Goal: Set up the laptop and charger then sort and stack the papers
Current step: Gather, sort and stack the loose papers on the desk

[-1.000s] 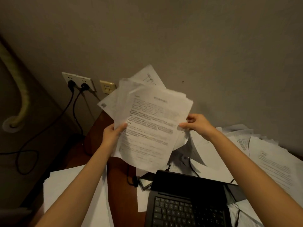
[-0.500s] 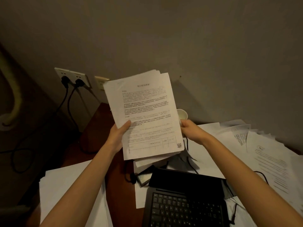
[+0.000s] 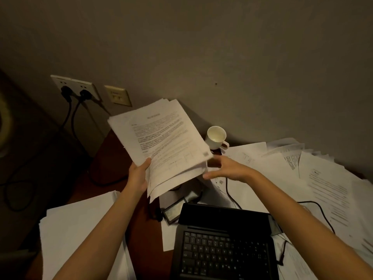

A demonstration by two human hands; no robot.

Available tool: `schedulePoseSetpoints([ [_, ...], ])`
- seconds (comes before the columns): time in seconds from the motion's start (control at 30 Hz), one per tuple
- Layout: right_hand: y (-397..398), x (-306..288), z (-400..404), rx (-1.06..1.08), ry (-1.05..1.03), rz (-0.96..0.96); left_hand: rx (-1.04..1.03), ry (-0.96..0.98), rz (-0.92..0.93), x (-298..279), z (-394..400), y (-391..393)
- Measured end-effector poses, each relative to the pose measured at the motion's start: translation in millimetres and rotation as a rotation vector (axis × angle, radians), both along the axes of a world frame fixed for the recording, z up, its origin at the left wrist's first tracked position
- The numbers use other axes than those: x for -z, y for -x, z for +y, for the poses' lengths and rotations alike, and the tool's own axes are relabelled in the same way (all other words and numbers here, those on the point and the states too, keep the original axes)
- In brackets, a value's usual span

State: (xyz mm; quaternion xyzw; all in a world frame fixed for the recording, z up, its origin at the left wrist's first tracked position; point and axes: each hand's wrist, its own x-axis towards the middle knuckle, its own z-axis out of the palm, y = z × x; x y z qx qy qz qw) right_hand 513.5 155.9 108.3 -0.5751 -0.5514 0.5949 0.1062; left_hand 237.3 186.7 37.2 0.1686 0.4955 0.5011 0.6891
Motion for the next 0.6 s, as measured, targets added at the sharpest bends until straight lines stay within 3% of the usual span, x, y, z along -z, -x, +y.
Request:
schedulePoseSetpoints([
  [0.13, 13, 13, -2, -0.063, 0.015, -0.111, -0.04, 0.062, -0.057, 12, 3, -5],
  [0.33, 28, 16, 0, 0.165, -0.217, -0.238, -0.064, 0.121, -0.151, 13, 0, -12],
  [0.43, 25, 21, 1, 0.34, -0.348, -0.326, -0.089, 0.149, -0.104, 10, -3, -14],
  [0.6, 24, 5, -1, 0.624, -0.593, -0.316, -0.184, 0.189, 0.004, 12, -4, -15],
])
